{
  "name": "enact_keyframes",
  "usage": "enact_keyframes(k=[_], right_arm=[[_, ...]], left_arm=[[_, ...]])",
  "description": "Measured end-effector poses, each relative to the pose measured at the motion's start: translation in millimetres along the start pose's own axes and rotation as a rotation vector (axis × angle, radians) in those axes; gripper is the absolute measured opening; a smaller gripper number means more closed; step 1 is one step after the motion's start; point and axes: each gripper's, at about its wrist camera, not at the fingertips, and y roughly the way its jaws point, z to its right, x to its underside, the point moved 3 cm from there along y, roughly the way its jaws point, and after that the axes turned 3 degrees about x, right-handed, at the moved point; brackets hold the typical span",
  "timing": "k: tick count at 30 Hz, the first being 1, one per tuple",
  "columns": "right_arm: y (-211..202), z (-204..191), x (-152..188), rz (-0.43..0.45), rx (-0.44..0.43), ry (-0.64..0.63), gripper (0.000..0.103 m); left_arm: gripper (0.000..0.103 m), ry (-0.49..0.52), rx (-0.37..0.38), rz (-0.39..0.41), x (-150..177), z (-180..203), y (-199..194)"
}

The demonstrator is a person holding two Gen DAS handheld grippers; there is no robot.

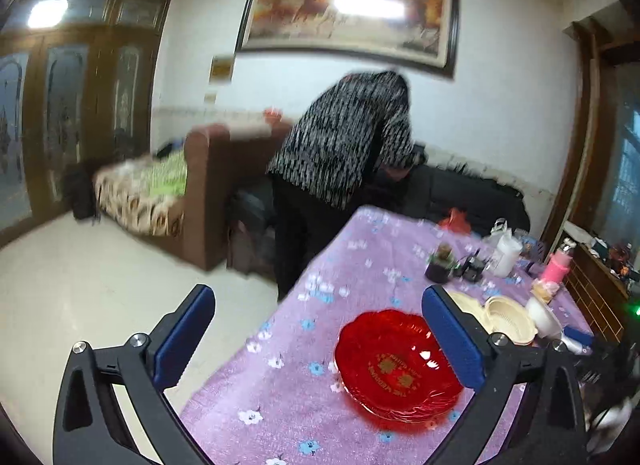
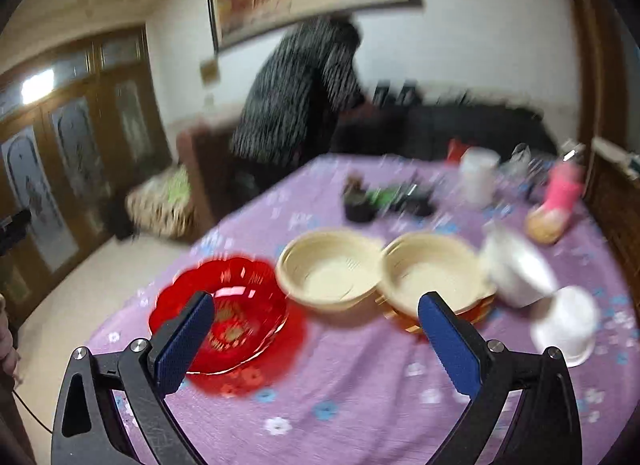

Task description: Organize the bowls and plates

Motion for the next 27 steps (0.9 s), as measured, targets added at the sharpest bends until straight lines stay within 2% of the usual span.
enact_keyframes(k=[1,4,6,11,14,16,18,20,22,23,25,26,27], right_arm=[[16.4,-7.0,4.3,-0.035,-0.013,0.009,0.091],[54.3,-17.6,24.7,-0.146,-0.049,0.058,0.07],[70.3,-15.7,38.7,-0.211,-0.077,0.105,0.068],[105.5,-14.4,48.3,-0.284,-0.088,0.169,0.066],[116.2,-19.7,45.6,-0.313,-0.096,0.175,0.058],[128.1,-24.1,44.1,-0.341,-0.095,0.177,0.049],[137.3,-26.3,43.8,-0.365,-0.087,0.18,0.046],[147.1,-28.8,44.1,-0.378,-0.081,0.185,0.043],[153.7,-30.3,45.2,-0.39,-0.085,0.194,0.041],[156.6,-31.3,45.7,-0.394,-0.087,0.197,0.04],[160.0,-33.8,46.7,-0.399,-0.085,0.195,0.037],[160.6,-35.4,47.9,-0.401,-0.088,0.192,0.036],[161.2,-37.4,48.2,-0.404,-0.092,0.192,0.032]], left_arm=[[0.103,-0.03,0.011,-0.066,4.2,-4.1,17.5],[0.103,-0.088,0.058,-0.212,25.8,-5.8,55.3],[0.103,-0.118,0.089,-0.296,42.7,-5.0,80.4],[0.103,-0.125,0.089,-0.4,65.9,-1.2,135.1],[0.103,-0.14,0.074,-0.46,77.1,2.4,164.2],[0.103,-0.151,0.079,-0.495,84.1,4.9,178.9],[0.101,-0.15,0.068,-0.523,89.1,7.0,191.0],[0.093,-0.14,0.056,-0.543,93.3,8.5,199.0],[0.076,-0.131,0.048,-0.575,99.1,10.2,207.9],[0.072,-0.129,0.044,-0.587,101.2,9.7,211.4],[0.051,-0.12,0.037,-0.615,107.0,9.8,217.5],[0.044,-0.114,0.033,-0.628,109.9,10.3,220.9],[0.03,-0.109,0.034,-0.642,112.8,11.1,223.7]])
